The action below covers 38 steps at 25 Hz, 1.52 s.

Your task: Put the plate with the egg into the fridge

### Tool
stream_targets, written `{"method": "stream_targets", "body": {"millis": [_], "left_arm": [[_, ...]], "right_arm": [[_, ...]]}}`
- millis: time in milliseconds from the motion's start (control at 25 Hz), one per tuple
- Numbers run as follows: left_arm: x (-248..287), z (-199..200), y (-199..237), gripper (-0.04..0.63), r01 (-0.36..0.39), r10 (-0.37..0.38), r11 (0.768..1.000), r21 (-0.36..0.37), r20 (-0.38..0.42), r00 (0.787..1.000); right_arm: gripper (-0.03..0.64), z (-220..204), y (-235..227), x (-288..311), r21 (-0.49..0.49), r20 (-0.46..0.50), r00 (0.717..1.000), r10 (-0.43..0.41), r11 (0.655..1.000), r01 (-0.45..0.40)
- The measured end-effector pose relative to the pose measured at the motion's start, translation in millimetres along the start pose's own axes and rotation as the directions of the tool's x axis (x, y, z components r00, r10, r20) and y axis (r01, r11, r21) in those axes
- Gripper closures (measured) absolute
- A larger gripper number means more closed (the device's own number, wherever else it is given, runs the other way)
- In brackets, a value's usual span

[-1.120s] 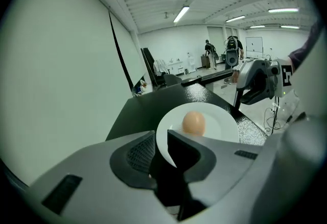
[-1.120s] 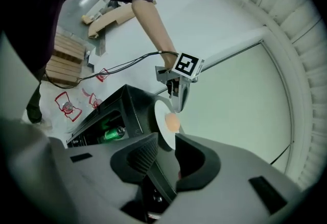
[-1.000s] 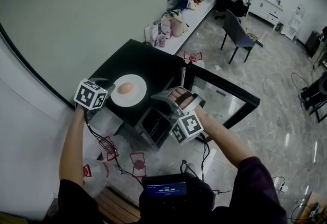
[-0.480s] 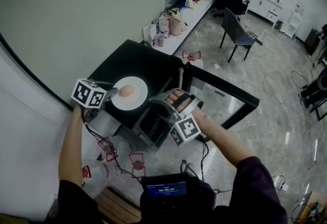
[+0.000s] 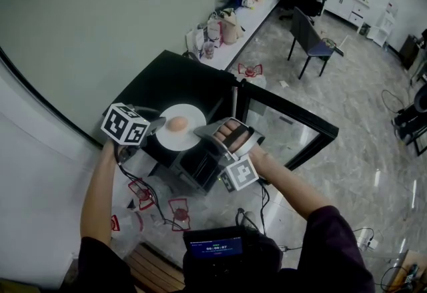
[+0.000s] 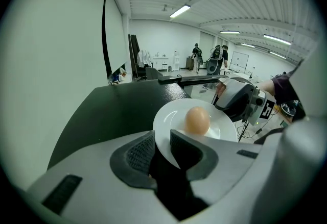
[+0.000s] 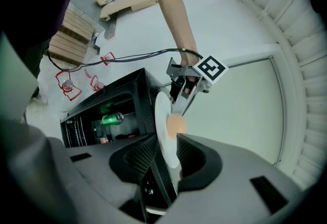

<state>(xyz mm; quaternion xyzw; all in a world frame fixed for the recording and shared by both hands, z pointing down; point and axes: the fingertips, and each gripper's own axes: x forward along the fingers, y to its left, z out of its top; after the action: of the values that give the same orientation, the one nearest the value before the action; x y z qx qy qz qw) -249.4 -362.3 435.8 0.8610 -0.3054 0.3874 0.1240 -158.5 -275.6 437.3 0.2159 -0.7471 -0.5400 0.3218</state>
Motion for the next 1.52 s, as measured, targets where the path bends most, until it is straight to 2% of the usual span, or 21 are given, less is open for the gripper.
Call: {"method": "stream_targets", "body": {"millis": [320,440,680,920,1120,1400,1520], "left_arm": [[0.7,3.4,-12.0,0.520,0.010,-0.010,1.000,0.008,0.000,1.000],[2.1,3.9,-11.9,0.520,0.009,-0.009,1.000,0.002,0.005,1.000],[-1.3,7.9,-13.9,0.520,-0.003,0.003,1.000,-0.006,0.028,1.000],[-12.9,24.7,-20.5,0.520,-0.021,0.021,1.000,0.001,0.108,0.994],[-30.6,48.5,-36.4,0.520,-0.051,0.049,0.999,0.005,0.215,0.975],[-43.5,63.7,-87.4,0.520,-0.081,0.061,0.995,0.051,0.310,0.949],[-40.5,60.8,-117.4,0.522,-0.104,0.076,0.993,0.061,0.351,0.933]], "right_arm": [[0.515,9.1,7.4,1.3,-0.082,0.010,1.000,-0.011,0.997,0.012],[0.573,9.0,12.5,2.5,-0.132,0.014,1.000,-0.024,0.991,0.026],[0.584,9.5,14.8,0.4,-0.198,0.011,0.999,-0.036,0.980,0.038],[0.589,5.5,18.8,-7.6,-0.218,0.000,0.999,-0.038,0.975,0.037],[0.589,-1.9,18.1,-23.1,-0.211,-0.012,0.998,-0.054,0.976,0.050],[0.590,-15.0,19.7,-61.3,-0.193,-0.062,0.994,-0.086,0.979,0.072],[0.590,-26.6,31.1,-79.4,-0.166,-0.120,0.988,-0.094,0.983,0.073]]}}
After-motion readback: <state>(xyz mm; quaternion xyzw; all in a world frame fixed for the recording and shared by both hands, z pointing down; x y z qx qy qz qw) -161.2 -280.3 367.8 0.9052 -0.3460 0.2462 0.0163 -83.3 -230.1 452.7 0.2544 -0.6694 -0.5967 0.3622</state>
